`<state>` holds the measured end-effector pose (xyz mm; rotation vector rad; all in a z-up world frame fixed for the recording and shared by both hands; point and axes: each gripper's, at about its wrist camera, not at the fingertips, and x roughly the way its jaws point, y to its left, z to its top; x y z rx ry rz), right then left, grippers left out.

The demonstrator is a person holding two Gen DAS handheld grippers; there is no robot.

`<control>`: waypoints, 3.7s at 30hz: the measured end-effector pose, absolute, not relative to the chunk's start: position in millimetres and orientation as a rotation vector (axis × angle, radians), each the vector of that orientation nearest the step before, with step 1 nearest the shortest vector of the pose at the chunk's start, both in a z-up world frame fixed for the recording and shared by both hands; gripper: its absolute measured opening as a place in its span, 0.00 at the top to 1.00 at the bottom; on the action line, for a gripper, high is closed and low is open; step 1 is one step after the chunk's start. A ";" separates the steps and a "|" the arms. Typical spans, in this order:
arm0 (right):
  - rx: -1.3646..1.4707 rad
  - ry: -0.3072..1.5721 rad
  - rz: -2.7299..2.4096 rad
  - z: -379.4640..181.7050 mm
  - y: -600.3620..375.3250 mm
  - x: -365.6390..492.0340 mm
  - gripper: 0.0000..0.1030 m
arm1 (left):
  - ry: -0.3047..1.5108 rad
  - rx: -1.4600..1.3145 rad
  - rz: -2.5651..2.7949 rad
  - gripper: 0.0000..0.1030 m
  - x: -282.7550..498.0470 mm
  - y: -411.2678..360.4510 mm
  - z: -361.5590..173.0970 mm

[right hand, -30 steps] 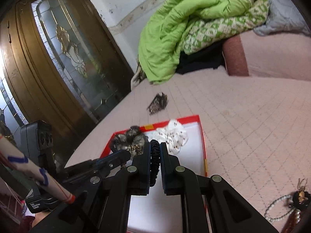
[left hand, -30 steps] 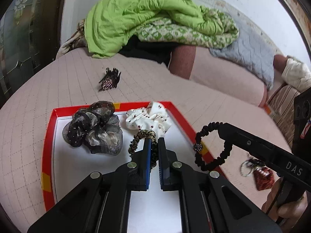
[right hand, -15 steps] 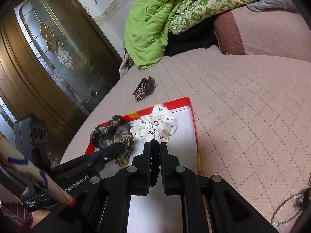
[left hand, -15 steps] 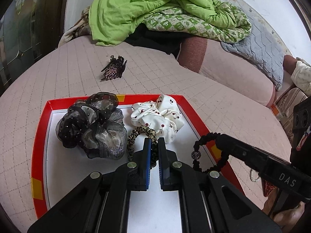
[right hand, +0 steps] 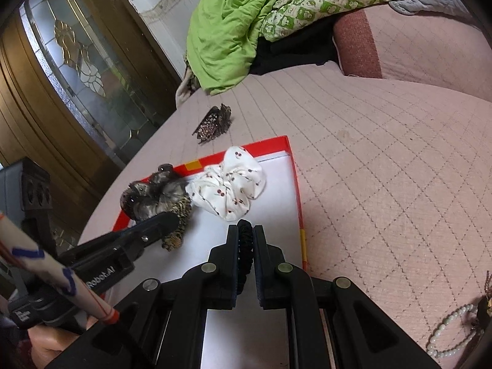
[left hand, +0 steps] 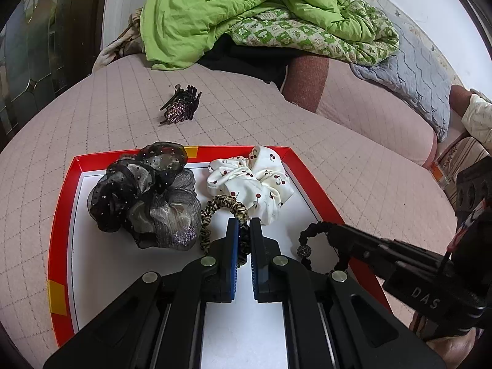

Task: Organize jewelry
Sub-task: 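Carry the gold bracelet and black hair tie over the white tray, then lower both items into the tray and open both grippers, then move the right gripper to the red polka-dot scrunchie and grasp it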

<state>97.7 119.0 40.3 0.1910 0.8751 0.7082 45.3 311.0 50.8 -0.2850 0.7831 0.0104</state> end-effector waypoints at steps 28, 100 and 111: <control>0.152 0.912 0.688 26.0 126.8 99.3 0.90 | 0.805 -0.290 0.020 0.94 48.4 312.7 47.0; 0.322 0.759 0.410 89.3 -85.9 18.1 0.76 | 0.707 -0.133 -0.275 0.78 -10.1 156.0 72.8; 0.453 0.860 0.277 55.1 -176.0 -3.0 0.74 | 0.773 -0.059 -0.406 0.78 -47.1 81.4 50.7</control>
